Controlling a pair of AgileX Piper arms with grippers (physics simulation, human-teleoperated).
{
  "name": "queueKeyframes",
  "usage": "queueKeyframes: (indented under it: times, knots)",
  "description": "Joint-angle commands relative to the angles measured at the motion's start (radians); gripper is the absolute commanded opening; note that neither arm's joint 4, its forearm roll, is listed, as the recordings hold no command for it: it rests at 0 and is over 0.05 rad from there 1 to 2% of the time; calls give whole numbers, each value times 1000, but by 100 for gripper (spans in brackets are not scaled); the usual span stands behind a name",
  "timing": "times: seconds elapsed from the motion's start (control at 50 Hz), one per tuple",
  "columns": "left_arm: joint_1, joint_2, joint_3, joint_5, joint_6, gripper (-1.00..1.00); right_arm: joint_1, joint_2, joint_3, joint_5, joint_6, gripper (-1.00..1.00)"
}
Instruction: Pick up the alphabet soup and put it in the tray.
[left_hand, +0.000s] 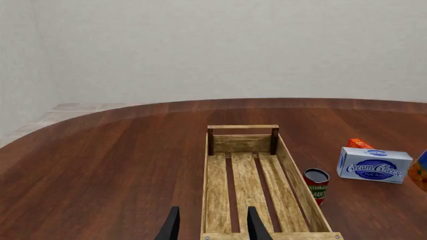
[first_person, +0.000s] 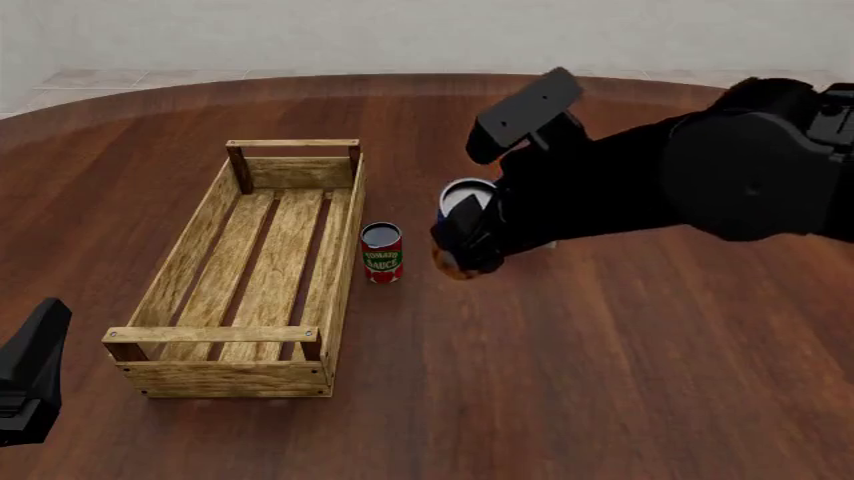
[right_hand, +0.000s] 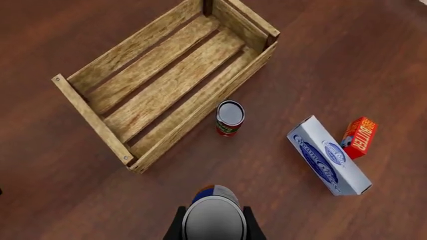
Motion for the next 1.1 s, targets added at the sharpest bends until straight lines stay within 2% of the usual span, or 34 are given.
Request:
queueKeyframes:
  times: [0.02,0.24,0.76,1.1]
  knots:
    - [-1,-1,-1,1,1,100,48,29,-79,6,32,-100]
    - [0,-1,-1,1,1,100,64,67,-149,22,23,-100]
    - [-1,-1,-1,1,1,100,103,205,-291,9,50,-100]
    - [0,-1,-1,1,1,100,96,290,-381,6,48,-100]
